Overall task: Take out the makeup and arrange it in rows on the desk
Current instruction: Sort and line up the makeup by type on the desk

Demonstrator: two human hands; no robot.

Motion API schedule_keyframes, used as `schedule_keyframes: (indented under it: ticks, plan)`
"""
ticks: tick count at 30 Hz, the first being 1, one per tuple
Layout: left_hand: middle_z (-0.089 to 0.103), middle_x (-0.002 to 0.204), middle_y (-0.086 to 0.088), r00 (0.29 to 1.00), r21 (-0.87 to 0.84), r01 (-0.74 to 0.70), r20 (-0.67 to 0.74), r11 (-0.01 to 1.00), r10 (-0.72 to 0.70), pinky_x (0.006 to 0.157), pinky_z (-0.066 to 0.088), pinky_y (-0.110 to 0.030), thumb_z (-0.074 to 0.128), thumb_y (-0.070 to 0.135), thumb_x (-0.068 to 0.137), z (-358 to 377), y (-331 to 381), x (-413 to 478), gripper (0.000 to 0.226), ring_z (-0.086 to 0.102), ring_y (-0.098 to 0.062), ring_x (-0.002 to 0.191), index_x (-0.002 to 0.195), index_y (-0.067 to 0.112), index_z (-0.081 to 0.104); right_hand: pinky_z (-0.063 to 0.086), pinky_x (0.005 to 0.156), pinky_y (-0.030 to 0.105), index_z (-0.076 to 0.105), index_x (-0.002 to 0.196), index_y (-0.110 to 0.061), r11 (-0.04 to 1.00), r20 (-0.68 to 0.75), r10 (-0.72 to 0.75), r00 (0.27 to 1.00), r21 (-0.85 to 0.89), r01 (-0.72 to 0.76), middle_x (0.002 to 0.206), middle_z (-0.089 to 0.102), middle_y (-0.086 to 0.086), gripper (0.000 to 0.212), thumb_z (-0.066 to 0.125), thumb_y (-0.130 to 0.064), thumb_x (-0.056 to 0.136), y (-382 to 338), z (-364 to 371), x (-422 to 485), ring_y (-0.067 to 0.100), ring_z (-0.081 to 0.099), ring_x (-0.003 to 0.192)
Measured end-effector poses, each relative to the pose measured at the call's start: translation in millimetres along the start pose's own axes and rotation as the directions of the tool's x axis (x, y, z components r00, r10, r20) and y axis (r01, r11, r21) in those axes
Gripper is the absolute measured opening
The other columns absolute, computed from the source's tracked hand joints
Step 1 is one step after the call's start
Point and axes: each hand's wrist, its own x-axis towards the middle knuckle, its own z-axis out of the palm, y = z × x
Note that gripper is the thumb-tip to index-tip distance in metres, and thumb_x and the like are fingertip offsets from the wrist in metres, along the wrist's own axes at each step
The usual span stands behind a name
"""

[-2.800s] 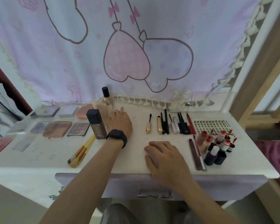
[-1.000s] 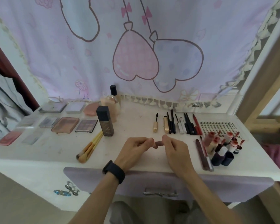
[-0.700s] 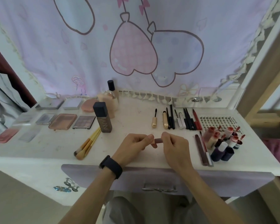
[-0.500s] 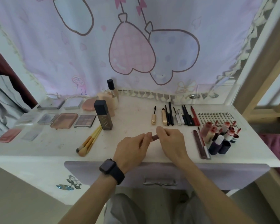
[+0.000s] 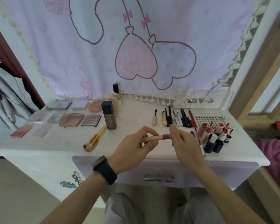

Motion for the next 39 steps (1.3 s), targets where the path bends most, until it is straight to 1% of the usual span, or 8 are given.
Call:
schedule_keyframes:
  ticks: [9, 12, 17, 20, 23, 29, 34, 39]
  plan:
    - [0.066, 0.087, 0.011, 0.997, -0.009, 0.023, -0.069, 1.000, -0.024, 0.072, 0.047, -0.026, 0.060, 0.036, 0.097, 8, -7, 7, 0.012, 0.057, -0.010, 0.082, 0.102, 0.034, 0.071, 0.041, 0.051, 0.019, 0.056, 0.098, -0.022, 0.976, 0.119, 0.007, 0.993, 0.216, -0.033, 0.085, 0.059, -0.004, 0.005, 0.058, -0.027, 0.099, 13, -13, -23, 0.008, 0.051, 0.058]
    - [0.067, 0.090, 0.014, 0.996, -0.027, 0.025, -0.083, 0.999, -0.027, 0.073, 0.046, -0.020, 0.062, 0.034, 0.095, 10, -7, 8, 0.012, 0.058, -0.006, 0.086, 0.103, 0.039, 0.071, 0.050, 0.057, 0.019, 0.055, 0.109, -0.027, 0.969, 0.121, 0.085, 0.989, 0.221, -0.110, 0.106, 0.063, -0.010, 0.020, 0.067, -0.026, 0.094, 11, -21, -24, 0.012, 0.066, 0.076]
    - [0.068, 0.093, 0.020, 0.998, -0.025, -0.011, -0.068, 1.000, 0.009, 0.075, 0.048, -0.022, 0.063, 0.039, 0.093, 13, -4, 9, 0.015, 0.060, -0.007, 0.088, 0.097, 0.053, 0.066, 0.043, 0.046, 0.017, 0.066, 0.091, -0.015, 0.976, 0.133, 0.173, 0.976, 0.108, -0.188, 0.061, 0.065, -0.002, 0.041, 0.048, -0.052, 0.097, 5, -30, -24, 0.006, 0.052, 0.046]
    - [0.070, 0.091, 0.017, 0.997, -0.045, 0.004, -0.078, 0.999, -0.007, 0.076, 0.049, -0.024, 0.064, 0.038, 0.092, 15, -7, 9, 0.012, 0.060, -0.008, 0.087, 0.099, 0.047, 0.069, 0.049, 0.051, 0.022, 0.062, 0.100, -0.023, 0.980, 0.155, 0.115, 0.981, 0.145, -0.138, 0.085, 0.067, -0.007, 0.005, 0.059, -0.028, 0.099, 7, -34, -26, 0.010, 0.060, 0.055]
    - [0.070, 0.092, 0.018, 0.996, -0.056, 0.011, -0.089, 0.998, -0.016, 0.079, 0.052, -0.029, 0.063, 0.040, 0.091, 17, -12, 10, 0.012, 0.061, -0.008, 0.088, 0.100, 0.046, 0.070, 0.054, 0.057, 0.023, 0.055, 0.115, -0.039, 0.977, 0.195, 0.125, 0.973, 0.148, -0.155, 0.110, 0.063, -0.017, 0.028, 0.068, -0.027, 0.094, 10, -37, -25, 0.015, 0.071, 0.077]
    - [0.070, 0.093, 0.018, 0.997, -0.051, -0.025, -0.072, 0.998, 0.021, 0.078, 0.050, -0.027, 0.057, 0.055, 0.084, 20, -11, 8, 0.024, 0.060, -0.009, 0.090, 0.102, 0.045, 0.071, 0.047, 0.050, 0.026, 0.066, 0.095, -0.019, 0.977, 0.139, 0.163, 0.977, 0.114, -0.179, 0.066, 0.068, -0.002, 0.035, 0.050, -0.050, 0.097, 10, -36, -26, 0.009, 0.052, 0.048]
    - [0.070, 0.088, 0.016, 0.997, -0.095, -0.002, -0.082, 0.996, -0.006, 0.080, 0.052, -0.032, 0.063, 0.045, 0.089, 21, -14, 9, 0.012, 0.062, -0.010, 0.085, 0.098, 0.047, 0.071, 0.056, 0.056, 0.028, 0.062, 0.107, -0.029, 0.967, 0.152, 0.114, 0.982, 0.209, -0.145, 0.100, 0.069, -0.008, 0.019, 0.067, -0.016, 0.094, 15, -39, -28, 0.017, 0.070, 0.067]
    - [0.071, 0.091, 0.018, 0.998, -0.099, 0.037, -0.046, 0.994, -0.041, 0.085, 0.054, -0.041, 0.065, 0.036, 0.093, 18, -19, 7, 0.013, 0.062, -0.011, 0.088, 0.100, 0.043, 0.073, 0.051, 0.051, 0.025, 0.062, 0.110, -0.025, 0.962, 0.189, 0.191, 0.963, 0.160, -0.222, 0.087, 0.075, -0.003, 0.035, 0.057, -0.053, 0.089, 14, -39, -30, 0.016, 0.064, 0.057]
